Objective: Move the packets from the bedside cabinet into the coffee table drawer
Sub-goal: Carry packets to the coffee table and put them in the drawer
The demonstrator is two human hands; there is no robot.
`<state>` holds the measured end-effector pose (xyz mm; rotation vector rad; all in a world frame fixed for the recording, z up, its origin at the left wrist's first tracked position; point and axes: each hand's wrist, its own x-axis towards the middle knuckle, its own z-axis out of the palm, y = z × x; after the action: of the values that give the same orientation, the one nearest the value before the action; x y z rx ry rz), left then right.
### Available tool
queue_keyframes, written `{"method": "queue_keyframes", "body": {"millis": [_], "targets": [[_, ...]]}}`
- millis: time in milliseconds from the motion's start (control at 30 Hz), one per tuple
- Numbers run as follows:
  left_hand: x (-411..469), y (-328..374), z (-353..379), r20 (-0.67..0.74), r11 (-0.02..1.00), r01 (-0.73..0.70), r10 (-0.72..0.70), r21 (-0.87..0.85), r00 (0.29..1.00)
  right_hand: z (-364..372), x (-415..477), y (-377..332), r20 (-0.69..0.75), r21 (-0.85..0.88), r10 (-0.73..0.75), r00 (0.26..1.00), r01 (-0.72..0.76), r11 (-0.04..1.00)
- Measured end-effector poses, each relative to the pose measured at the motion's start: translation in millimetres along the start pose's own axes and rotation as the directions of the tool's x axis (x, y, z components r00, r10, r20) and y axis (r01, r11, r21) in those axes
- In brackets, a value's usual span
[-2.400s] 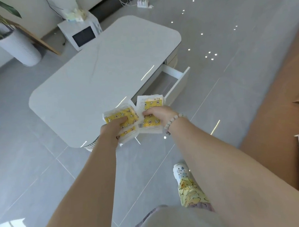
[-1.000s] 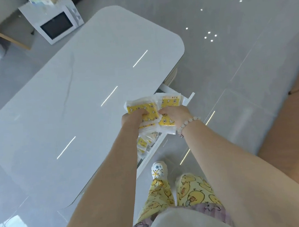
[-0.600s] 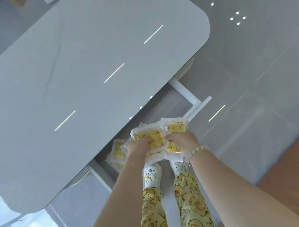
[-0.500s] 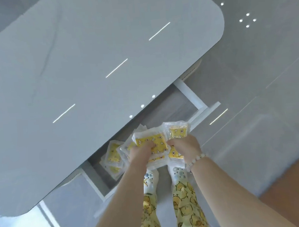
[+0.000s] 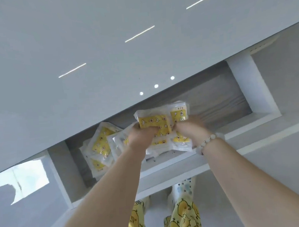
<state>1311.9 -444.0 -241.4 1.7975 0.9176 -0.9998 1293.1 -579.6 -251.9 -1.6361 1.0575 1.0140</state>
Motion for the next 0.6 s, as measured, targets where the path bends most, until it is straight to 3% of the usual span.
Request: {"method": "queue_keyframes", "body": {"millis": [167,233,367,500,600], "targets": [[30.8,-21.4,17.1,-0.007,0.997,0.022,-0.021,0.076,1.000,2.2,30.1,12.9,-0.082,-0.249,-0.089,0.993,0.066,0.966],[36.0,-27.5,23.1,-0.040,0.989,-0.020,0.027,0.146,0.999,0.6,39.0,20.0,-0.114,-0.356,-0.169,0.979,0.118,0.927],[35.9,-29.8,33.0,-0.130,0.942,-0.135,0.182,0.306,0.975,-6.4,50.2,20.3,-0.114,-0.391,-0.232,0.966,0.171,0.904],[36.5,-30.7,33.3,-0.116,0.850,-0.197,0.288,0.489,0.951,-8.0,54.1,19.7,-0.179,-0.467,-0.226,0.958,0.119,0.876],[38.2,-28.2,31.7,-0.142,0.811,-0.177,0.303,0.558,0.942,-6.1,53.7,17.8,-0.281,-0.604,-0.245,0.928,0.027,0.797]]}}
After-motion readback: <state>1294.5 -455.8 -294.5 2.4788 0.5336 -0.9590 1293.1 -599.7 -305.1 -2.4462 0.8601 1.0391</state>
